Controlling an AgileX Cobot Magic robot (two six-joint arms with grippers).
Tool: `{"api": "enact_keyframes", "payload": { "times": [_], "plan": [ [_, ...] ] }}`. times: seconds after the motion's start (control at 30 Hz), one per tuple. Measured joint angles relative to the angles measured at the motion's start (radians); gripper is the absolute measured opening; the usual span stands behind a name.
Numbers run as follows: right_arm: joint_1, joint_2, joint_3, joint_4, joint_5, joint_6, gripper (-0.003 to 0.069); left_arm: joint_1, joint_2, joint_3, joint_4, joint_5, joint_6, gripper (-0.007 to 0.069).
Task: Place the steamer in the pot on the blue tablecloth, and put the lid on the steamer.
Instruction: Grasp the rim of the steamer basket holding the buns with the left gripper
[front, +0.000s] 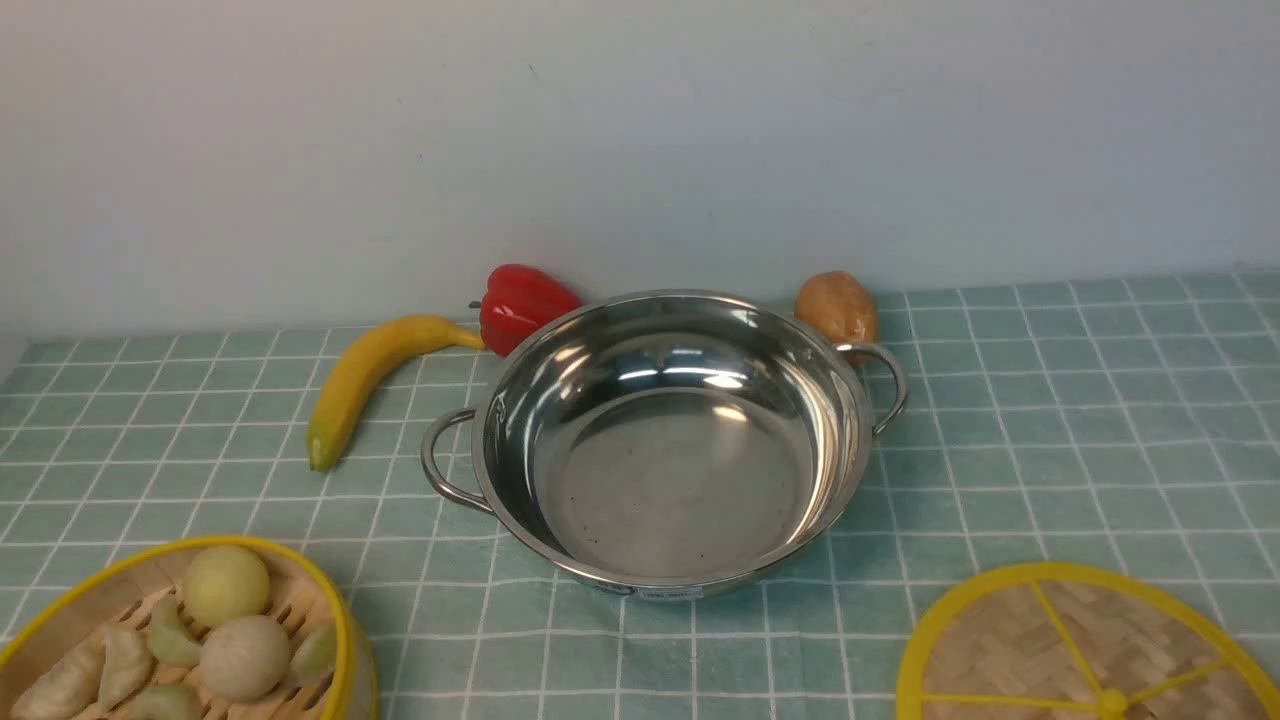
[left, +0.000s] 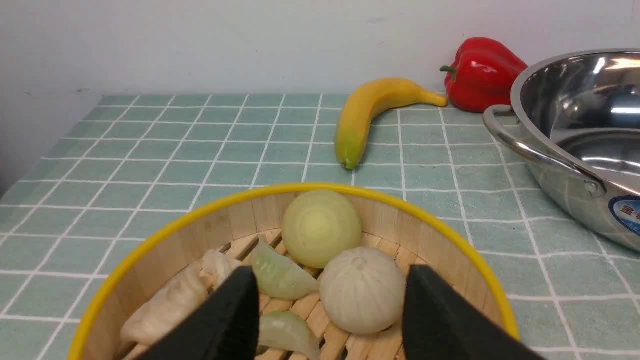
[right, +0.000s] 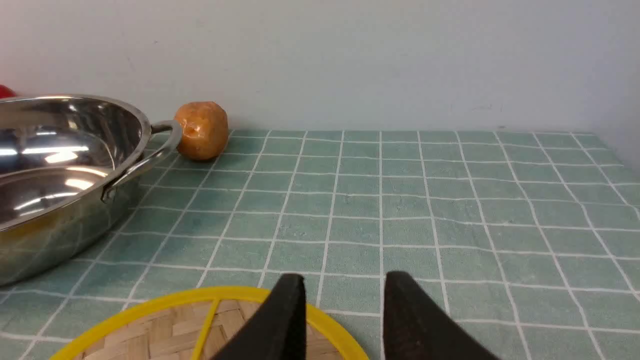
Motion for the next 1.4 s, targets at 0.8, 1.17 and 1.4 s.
{"api": "enact_keyframes", "payload": {
  "times": [0.8, 1.17, 1.4],
  "plan": [
    [0.0, 0.0, 0.0, 0.0, 0.0, 0.002, 0.0243, 0.0, 0.0, 0.0, 0.0, 0.0, 0.0, 0.0368],
    [0.0, 0.0, 0.0, 0.0, 0.0, 0.003, 0.0243, 0.0, -0.002, 0.0, -0.212, -0.235, -0.06, 0.0368],
    [0.0, 0.0, 0.0, 0.0, 0.0, 0.003, 0.0243, 0.0, -0.002, -0.003, -0.364, -0.433, -0.115, 0.0368]
  ]
}}
